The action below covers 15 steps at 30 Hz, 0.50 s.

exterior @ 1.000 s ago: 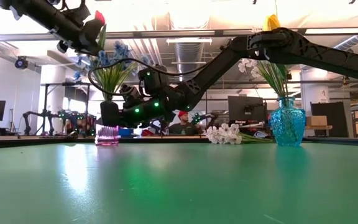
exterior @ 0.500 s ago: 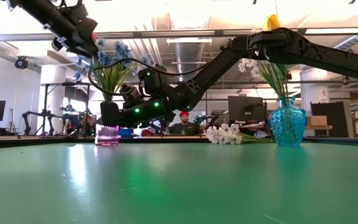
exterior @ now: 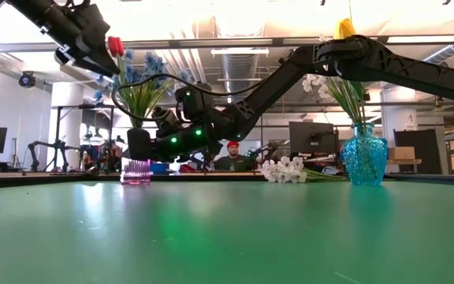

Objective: Sort flowers into vase by color
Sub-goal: Put the left red tulip into the purple vase

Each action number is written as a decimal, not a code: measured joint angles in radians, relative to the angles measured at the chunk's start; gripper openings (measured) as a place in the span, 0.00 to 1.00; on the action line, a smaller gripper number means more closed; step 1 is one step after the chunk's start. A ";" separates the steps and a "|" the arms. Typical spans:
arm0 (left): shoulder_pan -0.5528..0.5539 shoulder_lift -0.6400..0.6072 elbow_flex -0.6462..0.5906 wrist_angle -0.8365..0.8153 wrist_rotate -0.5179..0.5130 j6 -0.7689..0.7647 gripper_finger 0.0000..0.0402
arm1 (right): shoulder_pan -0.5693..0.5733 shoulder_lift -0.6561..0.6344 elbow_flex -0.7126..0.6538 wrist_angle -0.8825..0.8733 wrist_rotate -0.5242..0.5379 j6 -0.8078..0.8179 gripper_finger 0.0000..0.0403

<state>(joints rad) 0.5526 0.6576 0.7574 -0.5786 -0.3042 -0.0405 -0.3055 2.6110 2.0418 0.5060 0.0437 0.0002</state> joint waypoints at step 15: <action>0.000 0.010 -0.007 0.187 -0.037 0.088 0.30 | 0.000 0.000 0.000 0.000 0.000 0.000 0.72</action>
<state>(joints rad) 0.5529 0.6674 0.7505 -0.3916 -0.3412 0.0474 -0.3054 2.6110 2.0418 0.5060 0.0437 0.0002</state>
